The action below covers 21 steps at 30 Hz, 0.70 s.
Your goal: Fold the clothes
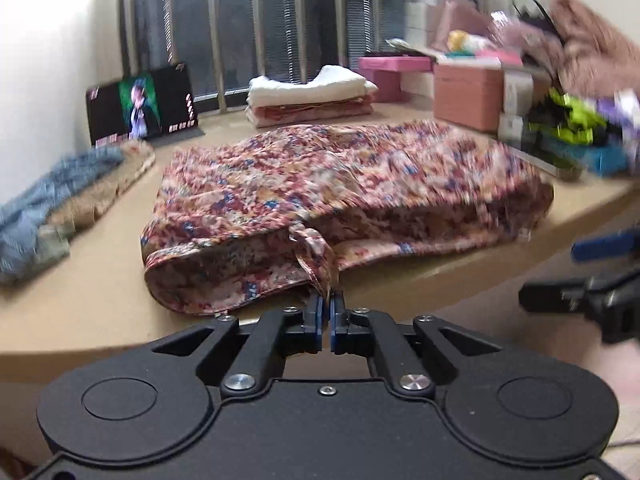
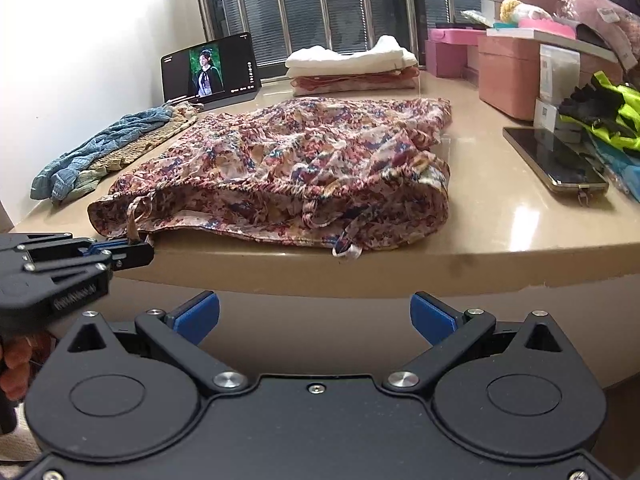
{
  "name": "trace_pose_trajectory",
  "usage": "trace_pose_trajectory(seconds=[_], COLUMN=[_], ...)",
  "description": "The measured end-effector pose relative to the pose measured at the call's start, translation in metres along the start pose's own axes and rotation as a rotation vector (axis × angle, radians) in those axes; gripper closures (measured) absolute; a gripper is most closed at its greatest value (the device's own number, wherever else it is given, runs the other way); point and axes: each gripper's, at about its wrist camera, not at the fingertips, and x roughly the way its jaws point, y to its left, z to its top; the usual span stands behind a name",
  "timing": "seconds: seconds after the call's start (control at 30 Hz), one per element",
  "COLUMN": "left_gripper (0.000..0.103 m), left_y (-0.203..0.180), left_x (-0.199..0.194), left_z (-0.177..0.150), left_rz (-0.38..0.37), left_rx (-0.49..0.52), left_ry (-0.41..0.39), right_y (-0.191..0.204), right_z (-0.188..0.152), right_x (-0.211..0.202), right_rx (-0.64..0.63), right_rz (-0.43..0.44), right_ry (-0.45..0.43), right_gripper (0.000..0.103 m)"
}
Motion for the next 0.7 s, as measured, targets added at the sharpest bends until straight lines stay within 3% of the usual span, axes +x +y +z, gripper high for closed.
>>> trace_pose_trajectory(seconds=[0.3,0.5,0.7], left_gripper=[0.1,0.1,0.1], left_y=[0.034,0.056,0.062], left_x=[-0.028,-0.036,-0.037], left_z=[0.035,0.049,0.059], left_rz=[-0.053,-0.137,-0.159], left_rx=[-0.151,-0.292,-0.318], left_ry=[-0.095,-0.119,-0.131], right_y=[0.008,0.021,0.049], right_z=[0.028,0.057,0.078], right_x=[0.001,0.011,0.04], right_rx=[-0.142,-0.266,-0.442], right_rz=[0.015,0.035,0.087], right_ry=[-0.093,-0.146,-0.106], right_gripper=[0.0,0.001,0.014])
